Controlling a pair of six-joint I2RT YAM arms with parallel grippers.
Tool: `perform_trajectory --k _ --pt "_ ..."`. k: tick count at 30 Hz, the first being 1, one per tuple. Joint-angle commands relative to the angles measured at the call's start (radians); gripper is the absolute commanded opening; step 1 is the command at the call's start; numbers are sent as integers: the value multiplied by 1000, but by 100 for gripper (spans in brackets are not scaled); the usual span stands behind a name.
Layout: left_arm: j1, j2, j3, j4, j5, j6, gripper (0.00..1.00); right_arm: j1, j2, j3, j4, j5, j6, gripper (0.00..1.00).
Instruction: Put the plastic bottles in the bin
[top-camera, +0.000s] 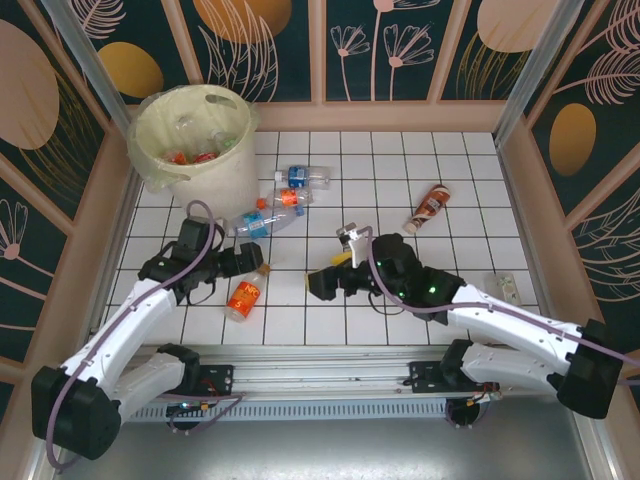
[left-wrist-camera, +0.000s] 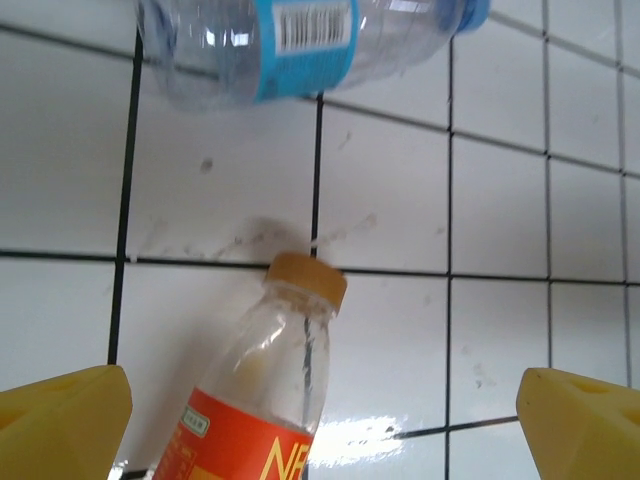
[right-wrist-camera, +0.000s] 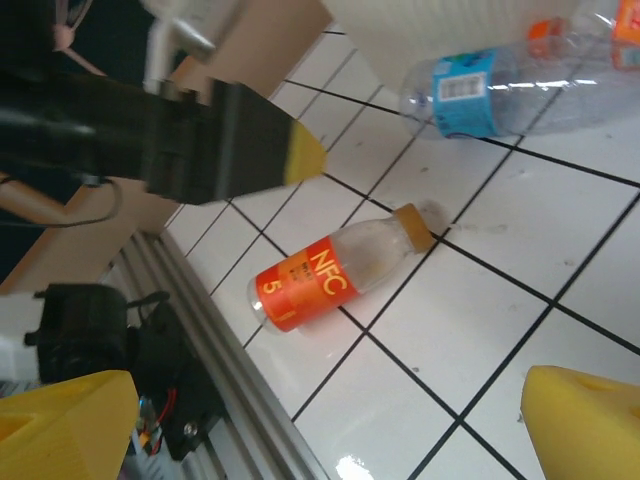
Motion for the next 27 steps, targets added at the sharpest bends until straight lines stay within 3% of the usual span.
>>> perform_trajectory --k 1,6,18,27 --pt "-36 49 -42 -26 -61 -46 98 6 -66 44 -57 -73 -124 99" --pt "-60 113 -32 -64 -141 -49 92 5 -118 30 -60 -100 -152 99" --pt "-101 273 8 -119 -125 12 81 -2 -122 -8 -60 -72 -149 99" --pt "-198 296 -15 -106 -95 -40 83 -24 -116 -12 -56 -76 -145 99"
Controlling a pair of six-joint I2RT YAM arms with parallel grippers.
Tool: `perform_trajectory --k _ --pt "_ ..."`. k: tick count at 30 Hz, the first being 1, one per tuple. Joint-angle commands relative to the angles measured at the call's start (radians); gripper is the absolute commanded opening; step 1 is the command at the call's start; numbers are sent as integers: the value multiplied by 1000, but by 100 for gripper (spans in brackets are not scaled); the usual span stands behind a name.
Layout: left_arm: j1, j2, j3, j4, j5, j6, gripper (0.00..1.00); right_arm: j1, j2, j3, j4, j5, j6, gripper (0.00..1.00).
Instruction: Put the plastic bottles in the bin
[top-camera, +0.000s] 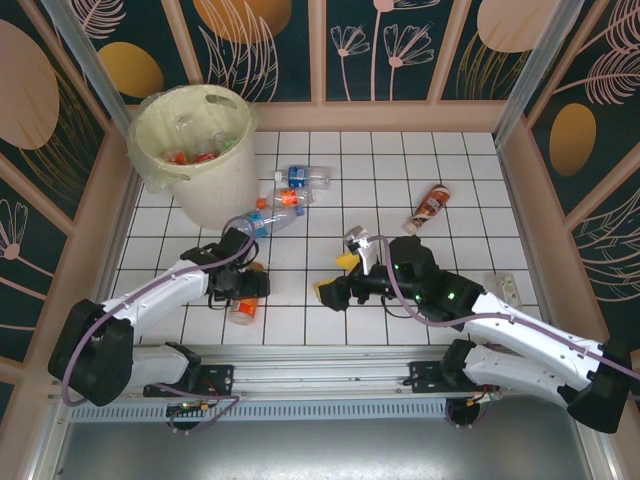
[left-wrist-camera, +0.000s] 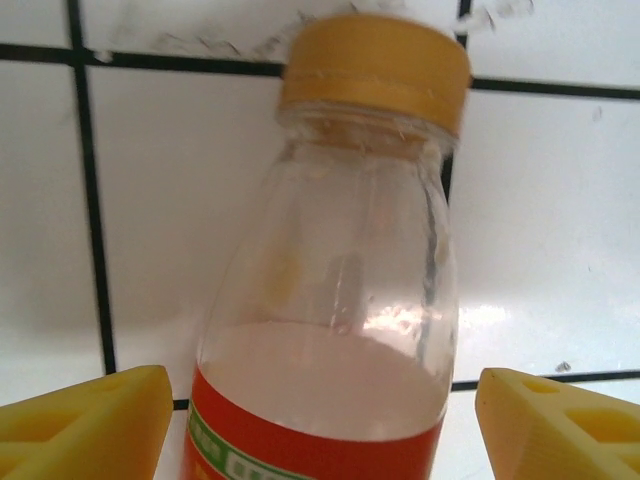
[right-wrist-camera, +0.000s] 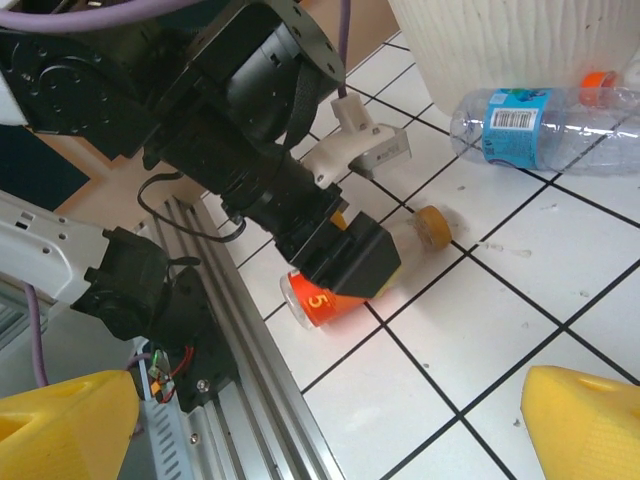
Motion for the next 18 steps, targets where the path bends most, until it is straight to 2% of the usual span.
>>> perform_trajectory --k 1,5,8,12,18 --pt "-36 11 -5 -30 -1 -34 85 -8 -8 -4 4 -1 -18 99" --pt "-67 13 -5 -55 -23 -59 87 -13 -19 -11 5 2 -12 99" --pt "-84 39 -8 -51 -26 -68 84 -16 -19 -14 7 4 -9 99" --pt "-108 78 -12 -38 -25 -74 73 -17 -22 -16 4 4 -7 99" --pt "-112 56 3 -29 -29 -80 55 -20 -35 -30 6 13 0 99"
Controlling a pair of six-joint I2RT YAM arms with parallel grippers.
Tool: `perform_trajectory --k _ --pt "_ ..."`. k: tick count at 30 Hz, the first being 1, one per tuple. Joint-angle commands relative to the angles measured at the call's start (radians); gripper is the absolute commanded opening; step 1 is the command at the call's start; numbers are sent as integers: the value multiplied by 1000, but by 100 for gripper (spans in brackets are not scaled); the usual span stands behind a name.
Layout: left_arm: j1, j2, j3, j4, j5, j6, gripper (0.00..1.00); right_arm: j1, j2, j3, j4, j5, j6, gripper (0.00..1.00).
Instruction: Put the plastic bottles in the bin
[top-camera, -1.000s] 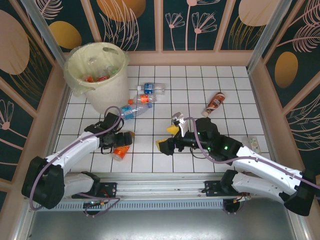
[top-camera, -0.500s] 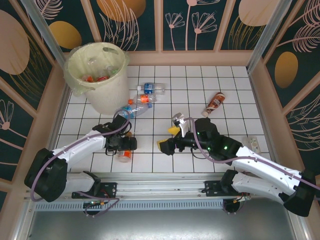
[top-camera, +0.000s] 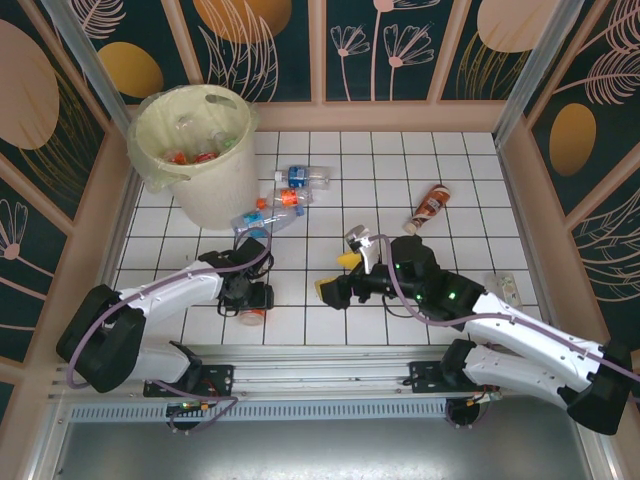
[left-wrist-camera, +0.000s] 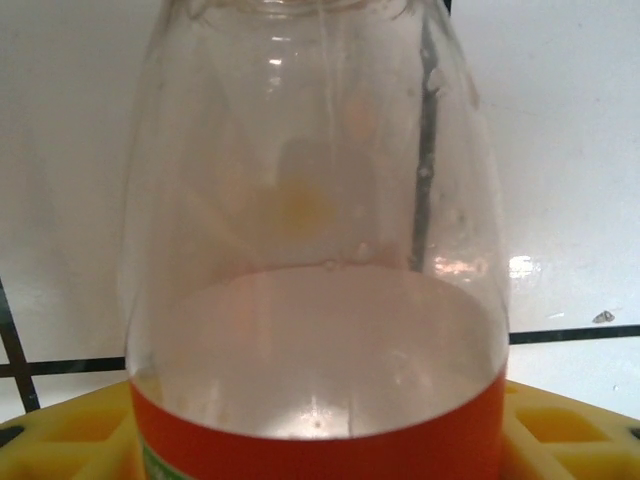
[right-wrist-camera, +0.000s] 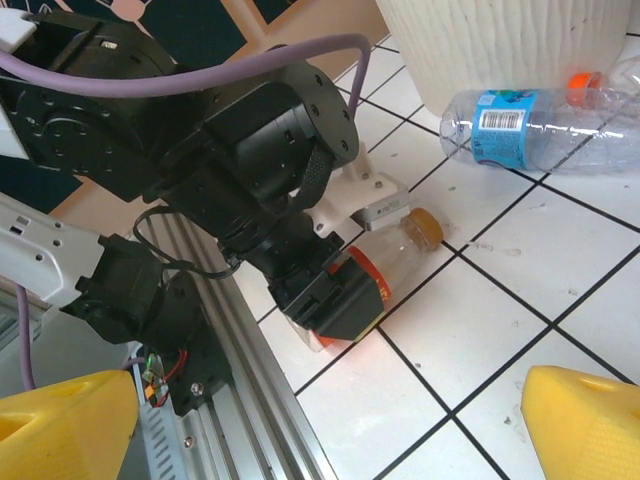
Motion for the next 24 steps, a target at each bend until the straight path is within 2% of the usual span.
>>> perform_trajectory --k 1,5,9,14,19,22,24 --pt "-6 -24 18 -9 -16 -8 53 -8 -27 -23 11 12 0 99" --pt "-6 -99 80 47 36 -1 48 -12 -33 -29 21 36 9 99" --pt "-5 -167 163 145 140 47 50 -11 -64 -38 33 131 18 98" --pt "-6 -140 324 189 260 173 52 -9 -150 -39 86 165 14 98" --pt "-5 -57 517 235 281 235 50 -8 -251 -15 112 226 -9 99" --pt "-6 17 656 219 235 271 50 -10 -278 22 80 296 -21 99" --pt "-6 64 756 191 190 298 50 -9 -295 38 67 297 -47 99"
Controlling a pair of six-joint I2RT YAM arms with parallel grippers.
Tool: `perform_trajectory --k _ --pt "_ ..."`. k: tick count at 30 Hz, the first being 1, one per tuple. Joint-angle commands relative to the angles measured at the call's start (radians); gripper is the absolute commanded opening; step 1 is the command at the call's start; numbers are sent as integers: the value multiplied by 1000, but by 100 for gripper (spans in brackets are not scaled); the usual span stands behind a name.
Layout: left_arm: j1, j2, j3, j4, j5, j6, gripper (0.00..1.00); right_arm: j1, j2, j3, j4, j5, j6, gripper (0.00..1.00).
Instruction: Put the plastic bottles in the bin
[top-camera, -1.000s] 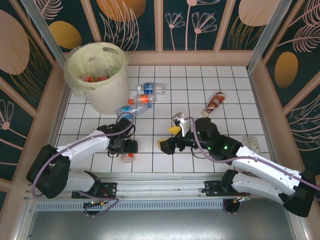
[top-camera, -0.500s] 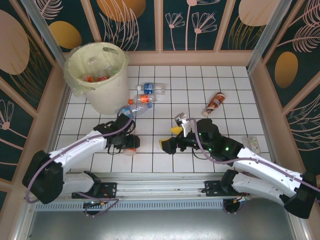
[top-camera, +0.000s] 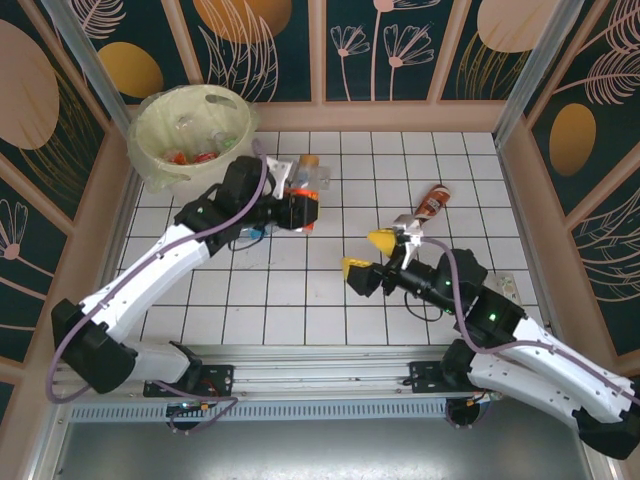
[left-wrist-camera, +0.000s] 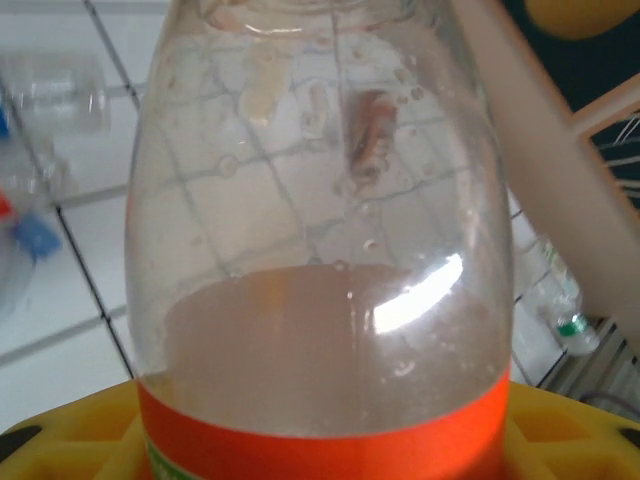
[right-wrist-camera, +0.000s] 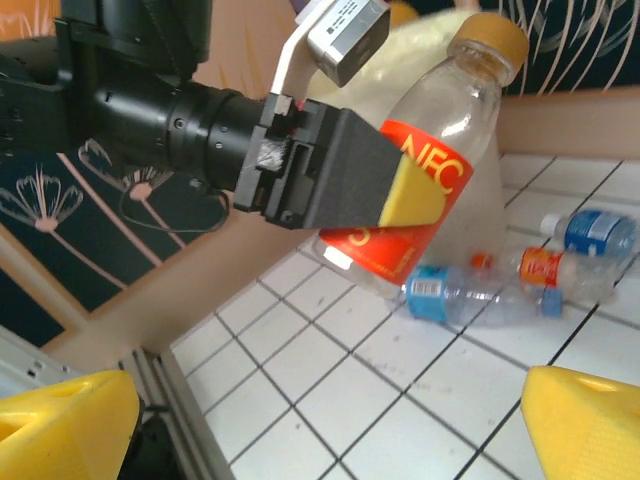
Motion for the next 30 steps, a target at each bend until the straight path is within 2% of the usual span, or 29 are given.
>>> perform_trajectory --k 1,8,13,19,25,30 --pt "-6 70 170 -16 -70 90 50 -3 -28 57 0 59 -47 99" --pt "-3 218 534 -189 -341 211 53 -3 -74 87 16 37 -94 99" --pt "34 277 683 -280 -473 271 54 -3 -116 63 94 26 -147 99" --pt "172 257 671 -282 -488 285 54 -4 -119 71 103 36 -201 99" --pt "297 259 668 -294 -502 299 54 -3 -144 48 136 -51 -265 99" --pt "375 296 690 -296 -498 319 55 -4 -149 41 145 -76 -277 99"
